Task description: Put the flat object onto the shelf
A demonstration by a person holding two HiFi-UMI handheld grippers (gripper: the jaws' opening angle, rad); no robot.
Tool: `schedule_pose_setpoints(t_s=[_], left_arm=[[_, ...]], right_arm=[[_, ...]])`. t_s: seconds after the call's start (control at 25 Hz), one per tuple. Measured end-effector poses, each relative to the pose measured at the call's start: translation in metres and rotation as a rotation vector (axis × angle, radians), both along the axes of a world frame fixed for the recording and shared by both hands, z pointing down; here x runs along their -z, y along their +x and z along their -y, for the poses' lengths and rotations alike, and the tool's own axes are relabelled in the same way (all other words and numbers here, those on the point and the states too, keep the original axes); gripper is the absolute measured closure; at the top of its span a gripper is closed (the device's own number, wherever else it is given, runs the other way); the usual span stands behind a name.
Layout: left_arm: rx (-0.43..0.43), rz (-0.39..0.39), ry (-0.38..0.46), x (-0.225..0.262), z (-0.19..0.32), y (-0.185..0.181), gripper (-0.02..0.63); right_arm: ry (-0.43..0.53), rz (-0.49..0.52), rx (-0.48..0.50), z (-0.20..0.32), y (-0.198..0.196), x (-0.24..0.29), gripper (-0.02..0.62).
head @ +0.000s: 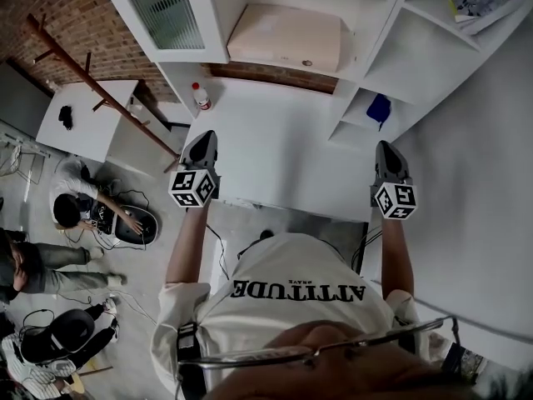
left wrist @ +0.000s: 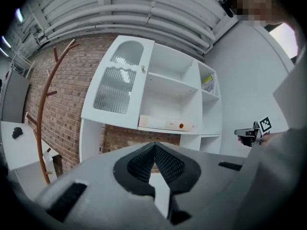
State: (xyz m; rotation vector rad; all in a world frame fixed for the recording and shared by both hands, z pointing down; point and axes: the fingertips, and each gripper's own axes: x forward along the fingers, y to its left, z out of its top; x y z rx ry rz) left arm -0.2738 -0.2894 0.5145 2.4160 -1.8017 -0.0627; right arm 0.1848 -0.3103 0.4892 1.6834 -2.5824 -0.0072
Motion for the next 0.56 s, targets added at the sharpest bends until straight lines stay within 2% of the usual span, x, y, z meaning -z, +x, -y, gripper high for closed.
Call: schedule_pose_setpoints(t_s=[0.56], left_arm=[[0.002,-0.007,-0.004,-0.0011,0.0023,0.0054,0.583]], right_arm=[[0.000,0.015,0.013,0.0073,-0.0009,0.0004,0.569]])
